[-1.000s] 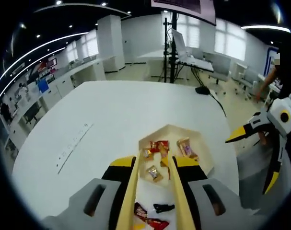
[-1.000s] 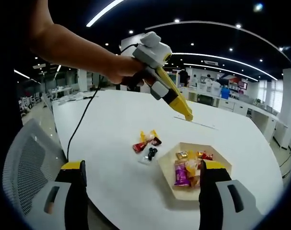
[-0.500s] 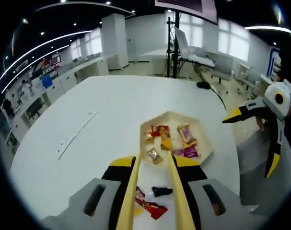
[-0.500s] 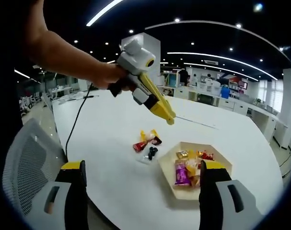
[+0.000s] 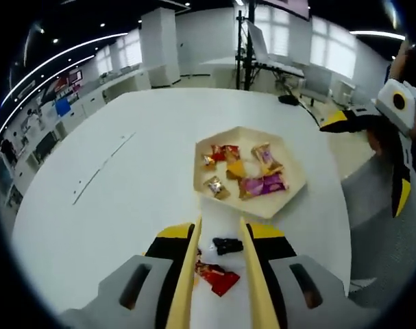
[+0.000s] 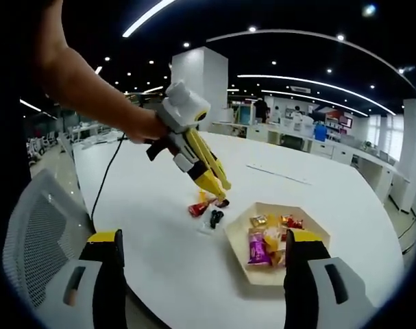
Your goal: Place the target food into the container with the food tongs after gripping and lifting it, then release it inside without dropping or visibly crushing the food.
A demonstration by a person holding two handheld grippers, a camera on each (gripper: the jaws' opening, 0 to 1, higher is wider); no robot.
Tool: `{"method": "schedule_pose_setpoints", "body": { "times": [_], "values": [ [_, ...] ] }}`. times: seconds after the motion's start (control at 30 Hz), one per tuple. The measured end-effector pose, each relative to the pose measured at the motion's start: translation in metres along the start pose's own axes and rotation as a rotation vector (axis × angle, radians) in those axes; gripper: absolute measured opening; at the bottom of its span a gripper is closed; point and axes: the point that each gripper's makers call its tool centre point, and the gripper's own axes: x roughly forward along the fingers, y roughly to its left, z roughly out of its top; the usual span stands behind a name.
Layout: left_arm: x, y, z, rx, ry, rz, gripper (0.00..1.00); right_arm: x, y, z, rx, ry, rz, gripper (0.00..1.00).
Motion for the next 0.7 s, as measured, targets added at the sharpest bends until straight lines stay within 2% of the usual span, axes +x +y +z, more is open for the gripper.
{"method": "schedule_pose_setpoints", "body": {
  "times": [0.17, 0.4, 0.5, 0.57, 0.7],
  "values": [
    [0.009, -0.012, -0.017, -0.022, 0.046, -0.056, 0.26, 0.0, 0.0, -0.001, 0.002, 0.005, 0.0, 0.96],
    [0.015, -0.008, -0.025, -0.044, 0.076, -0.055, 0.27, 0.0, 0.001, -0.001, 0.005, 0.008, -0.001, 0.96],
    [0.017, -0.01, -0.04, -0.063, 0.127, -0.066, 0.27, 0.0, 0.001, -0.001, 0.005, 0.009, -0.001, 0.96],
    [0.014, -0.016, -0.045, -0.053, 0.125, -0.072, 0.26, 0.0, 0.001, -0.002, 0.004, 0.01, -0.001, 0.96],
    [0.007, -0.032, -0.052, -0.084, 0.112, -0.097, 0.26, 0.0, -0.001, -0.001, 0.012, 0.005, -0.007, 0.95]
  ]
}}
